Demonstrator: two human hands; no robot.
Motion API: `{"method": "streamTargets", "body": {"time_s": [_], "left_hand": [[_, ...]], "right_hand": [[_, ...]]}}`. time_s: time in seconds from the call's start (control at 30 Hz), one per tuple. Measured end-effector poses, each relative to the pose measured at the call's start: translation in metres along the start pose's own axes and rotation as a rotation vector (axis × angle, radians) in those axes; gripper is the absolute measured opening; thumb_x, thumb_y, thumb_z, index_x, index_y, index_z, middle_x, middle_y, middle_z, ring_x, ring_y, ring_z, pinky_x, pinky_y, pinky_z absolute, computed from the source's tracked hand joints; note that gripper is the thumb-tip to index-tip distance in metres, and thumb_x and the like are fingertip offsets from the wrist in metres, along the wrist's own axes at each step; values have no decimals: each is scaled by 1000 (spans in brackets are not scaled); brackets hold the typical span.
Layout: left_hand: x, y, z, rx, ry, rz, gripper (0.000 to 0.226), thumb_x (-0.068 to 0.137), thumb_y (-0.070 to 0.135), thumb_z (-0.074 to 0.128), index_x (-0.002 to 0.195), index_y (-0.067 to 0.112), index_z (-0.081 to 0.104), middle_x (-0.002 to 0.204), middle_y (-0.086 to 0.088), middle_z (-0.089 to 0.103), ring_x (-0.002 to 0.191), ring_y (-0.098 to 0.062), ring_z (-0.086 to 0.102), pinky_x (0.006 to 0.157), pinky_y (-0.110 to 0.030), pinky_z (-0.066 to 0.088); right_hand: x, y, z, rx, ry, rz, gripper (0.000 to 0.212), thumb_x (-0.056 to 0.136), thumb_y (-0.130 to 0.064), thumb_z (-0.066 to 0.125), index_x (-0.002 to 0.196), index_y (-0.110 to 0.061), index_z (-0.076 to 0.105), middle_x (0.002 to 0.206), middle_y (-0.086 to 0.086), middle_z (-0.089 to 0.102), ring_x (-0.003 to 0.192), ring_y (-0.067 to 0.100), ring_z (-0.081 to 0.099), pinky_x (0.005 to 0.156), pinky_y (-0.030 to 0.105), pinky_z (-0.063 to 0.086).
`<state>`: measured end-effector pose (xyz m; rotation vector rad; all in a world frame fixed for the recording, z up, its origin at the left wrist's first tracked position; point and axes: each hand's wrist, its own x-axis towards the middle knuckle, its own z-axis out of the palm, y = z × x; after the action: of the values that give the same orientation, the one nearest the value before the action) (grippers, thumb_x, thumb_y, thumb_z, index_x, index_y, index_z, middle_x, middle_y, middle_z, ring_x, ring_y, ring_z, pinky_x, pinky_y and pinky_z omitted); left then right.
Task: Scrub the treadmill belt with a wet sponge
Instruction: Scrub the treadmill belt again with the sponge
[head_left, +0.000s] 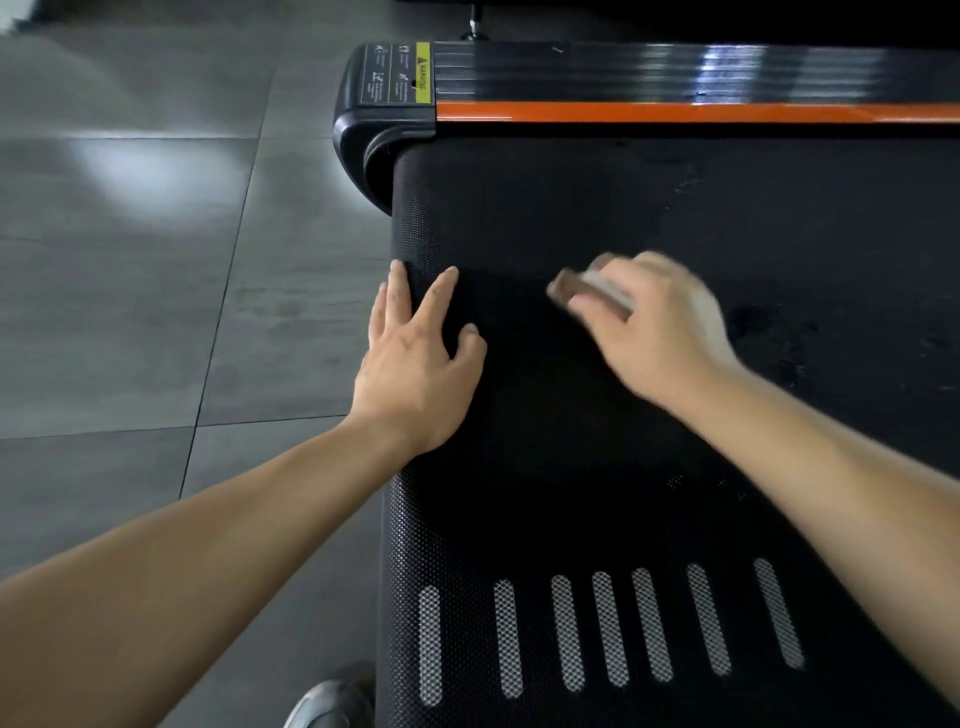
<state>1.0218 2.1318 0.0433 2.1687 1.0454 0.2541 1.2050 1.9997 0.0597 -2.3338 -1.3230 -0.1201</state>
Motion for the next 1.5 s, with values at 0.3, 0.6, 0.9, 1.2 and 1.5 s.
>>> {"method": "streamTargets", "body": {"time_s": [0.3, 0.6, 0.9, 1.2, 1.5], "left_hand": [[-2, 1, 0, -10, -11, -14, 60, 103, 44, 43, 159, 45, 21, 172, 9, -7, 157, -12, -6, 116, -46, 28], [-2, 0, 0, -10, -10, -13, 59, 102, 44, 42, 158, 45, 23, 172, 9, -4, 157, -12, -4, 114, -44, 29], [-16, 11, 1, 65, 57, 50, 51, 104, 36, 44, 154, 29, 37, 172, -4, 3, 158, -19, -4, 123, -51, 23], [-61, 16, 24, 404, -16, 187, 67, 103, 46, 34, 163, 21, 18, 171, -14, -3, 158, -26, -13, 126, -50, -8], [-64, 19, 24, 472, -24, 203, 70, 102, 48, 29, 163, 18, 15, 171, -16, -4, 157, -28, -13, 127, -50, -7]], "right_hand": [[-17, 10, -9, -47, 73, 116, 25, 95, -41, 63, 102, -17, 68, 83, -3, 53, 79, 23, 54, 71, 34, 41], [-49, 16, -25, -23, 26, 140, 25, 93, -43, 62, 99, -20, 69, 84, -2, 56, 83, 26, 58, 71, 36, 46], [-84, 20, -37, -68, 35, 122, 24, 93, -41, 67, 90, -17, 67, 79, -2, 54, 77, 25, 56, 68, 35, 42], [-167, -7, -50, 88, -161, -144, 33, 97, -46, 57, 84, -19, 72, 76, -6, 47, 70, 19, 48, 66, 39, 42], [-210, -24, -63, 155, -220, -106, 29, 92, -46, 63, 81, -21, 72, 78, -9, 47, 73, 16, 48, 66, 39, 43]]}}
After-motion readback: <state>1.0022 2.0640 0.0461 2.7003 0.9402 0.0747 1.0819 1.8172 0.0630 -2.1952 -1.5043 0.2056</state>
